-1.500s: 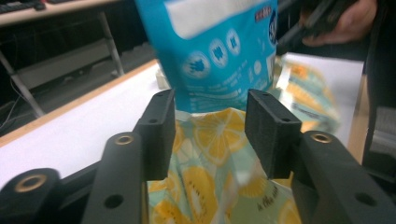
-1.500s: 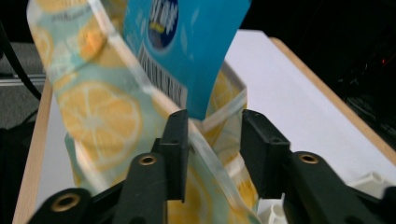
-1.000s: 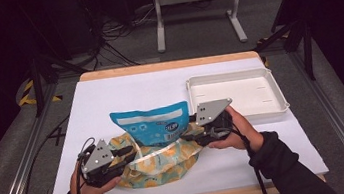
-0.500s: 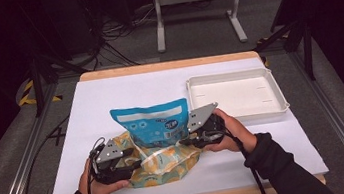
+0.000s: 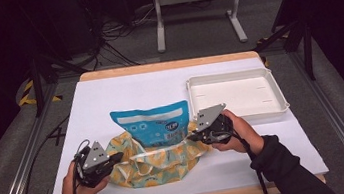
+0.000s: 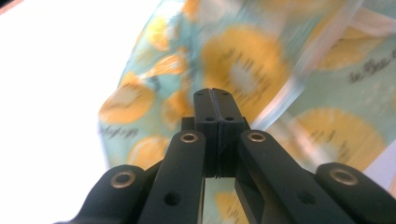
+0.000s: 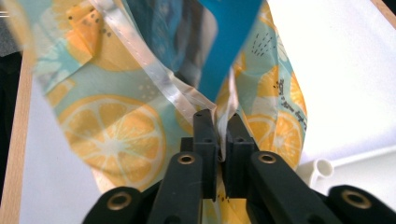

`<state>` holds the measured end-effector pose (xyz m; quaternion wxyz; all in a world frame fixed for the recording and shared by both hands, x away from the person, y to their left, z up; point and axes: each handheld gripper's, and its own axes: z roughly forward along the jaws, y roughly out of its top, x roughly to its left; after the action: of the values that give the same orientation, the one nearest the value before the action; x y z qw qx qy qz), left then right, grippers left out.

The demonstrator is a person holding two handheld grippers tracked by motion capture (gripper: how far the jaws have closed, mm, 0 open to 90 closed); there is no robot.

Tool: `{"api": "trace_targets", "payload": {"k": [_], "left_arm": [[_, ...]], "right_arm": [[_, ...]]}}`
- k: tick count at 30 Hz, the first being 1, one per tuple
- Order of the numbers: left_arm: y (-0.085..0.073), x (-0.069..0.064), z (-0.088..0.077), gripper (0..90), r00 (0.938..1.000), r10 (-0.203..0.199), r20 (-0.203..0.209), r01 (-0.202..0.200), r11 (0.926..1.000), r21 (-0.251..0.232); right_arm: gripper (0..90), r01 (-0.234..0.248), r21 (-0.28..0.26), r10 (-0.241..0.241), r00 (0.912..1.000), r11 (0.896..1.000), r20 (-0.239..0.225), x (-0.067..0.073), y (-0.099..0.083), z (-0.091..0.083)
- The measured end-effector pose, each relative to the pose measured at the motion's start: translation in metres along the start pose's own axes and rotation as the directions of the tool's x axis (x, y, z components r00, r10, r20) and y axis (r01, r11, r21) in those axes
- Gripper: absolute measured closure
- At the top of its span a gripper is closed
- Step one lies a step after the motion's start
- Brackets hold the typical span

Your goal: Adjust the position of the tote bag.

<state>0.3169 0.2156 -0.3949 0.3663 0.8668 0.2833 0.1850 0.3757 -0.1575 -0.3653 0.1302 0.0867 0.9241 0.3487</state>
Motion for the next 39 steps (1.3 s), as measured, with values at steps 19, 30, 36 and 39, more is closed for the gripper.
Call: {"api": "trace_targets", "payload": {"k": [19,30,36,39], "left_arm": [[0.022,-0.023,-0.008,54.8,0.9942,0.056,0.092,-0.043,0.9892,-0.140],[0.022,-0.021,0.004,87.7,0.9946,0.077,0.069,-0.069,0.9910,-0.115],[0.023,-0.021,-0.010,89.9,0.9953,0.077,0.059,-0.066,0.9822,-0.176],[0.024,-0.021,-0.018,90.0,0.9959,0.080,0.041,-0.070,0.9747,-0.212]], "right_arm": [[65.4,-0.049,-0.044,0.052,0.9950,0.998,0.085,-0.001,-0.010,-0.016],[56.8,0.046,-0.199,-0.027,0.9947,0.979,0.099,0.022,-0.002,-0.046],[28.6,0.135,-0.145,-0.131,0.9906,0.980,0.042,0.043,0.005,-0.034],[20.7,0.119,-0.111,-0.113,0.9916,0.987,0.063,0.041,0.002,-0.025]]}}
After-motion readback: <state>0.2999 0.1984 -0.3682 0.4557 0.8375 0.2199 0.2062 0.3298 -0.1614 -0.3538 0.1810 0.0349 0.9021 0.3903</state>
